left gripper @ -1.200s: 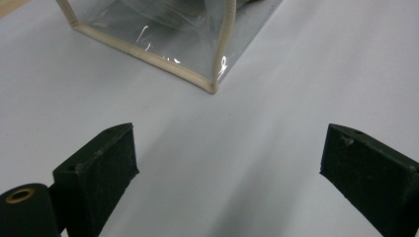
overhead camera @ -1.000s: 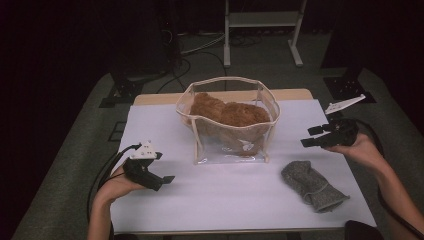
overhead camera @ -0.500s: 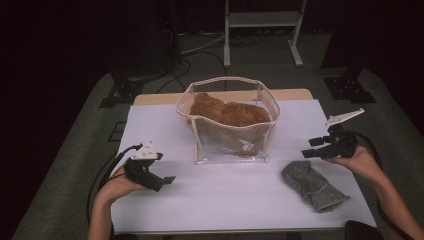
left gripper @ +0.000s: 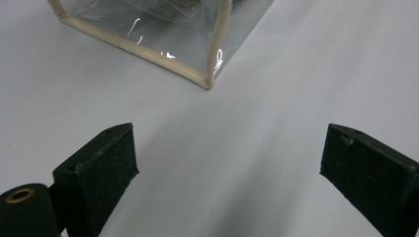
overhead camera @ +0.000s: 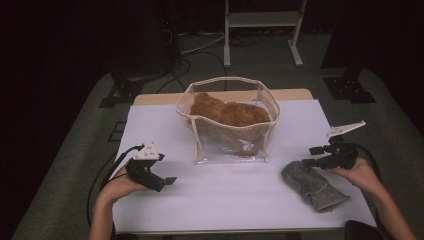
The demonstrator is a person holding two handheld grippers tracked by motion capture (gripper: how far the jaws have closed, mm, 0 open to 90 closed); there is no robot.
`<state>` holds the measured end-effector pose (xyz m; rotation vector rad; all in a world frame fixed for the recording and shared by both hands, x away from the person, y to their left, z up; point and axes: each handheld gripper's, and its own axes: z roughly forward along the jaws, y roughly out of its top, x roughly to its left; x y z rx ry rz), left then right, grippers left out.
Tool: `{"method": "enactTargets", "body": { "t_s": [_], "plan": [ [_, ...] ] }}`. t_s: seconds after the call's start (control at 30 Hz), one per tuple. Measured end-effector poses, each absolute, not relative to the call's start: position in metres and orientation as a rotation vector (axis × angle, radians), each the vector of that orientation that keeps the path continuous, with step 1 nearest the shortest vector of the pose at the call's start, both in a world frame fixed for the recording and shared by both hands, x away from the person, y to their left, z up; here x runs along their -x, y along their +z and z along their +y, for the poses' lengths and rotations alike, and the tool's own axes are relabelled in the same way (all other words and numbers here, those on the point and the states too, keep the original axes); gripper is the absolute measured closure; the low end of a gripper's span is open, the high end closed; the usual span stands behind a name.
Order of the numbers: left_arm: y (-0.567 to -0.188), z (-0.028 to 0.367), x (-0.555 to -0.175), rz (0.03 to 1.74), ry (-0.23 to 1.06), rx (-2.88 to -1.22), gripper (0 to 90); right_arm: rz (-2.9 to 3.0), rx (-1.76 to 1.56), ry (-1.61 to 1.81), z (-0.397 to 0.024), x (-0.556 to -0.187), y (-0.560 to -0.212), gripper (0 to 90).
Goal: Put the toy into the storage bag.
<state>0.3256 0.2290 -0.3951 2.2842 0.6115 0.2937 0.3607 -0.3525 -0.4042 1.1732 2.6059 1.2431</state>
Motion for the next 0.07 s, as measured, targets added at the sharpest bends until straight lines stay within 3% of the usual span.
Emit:
{"method": "enactTargets", "body": {
  "t_s": [0.07],
  "plan": [
    [-0.3972,0.2276,-0.3266,0.611,0.283,-2.284,6.4,2.591,-1.170,1.248,-0.3517,-0.3568,-0.4071,24.6]
  ]
}}
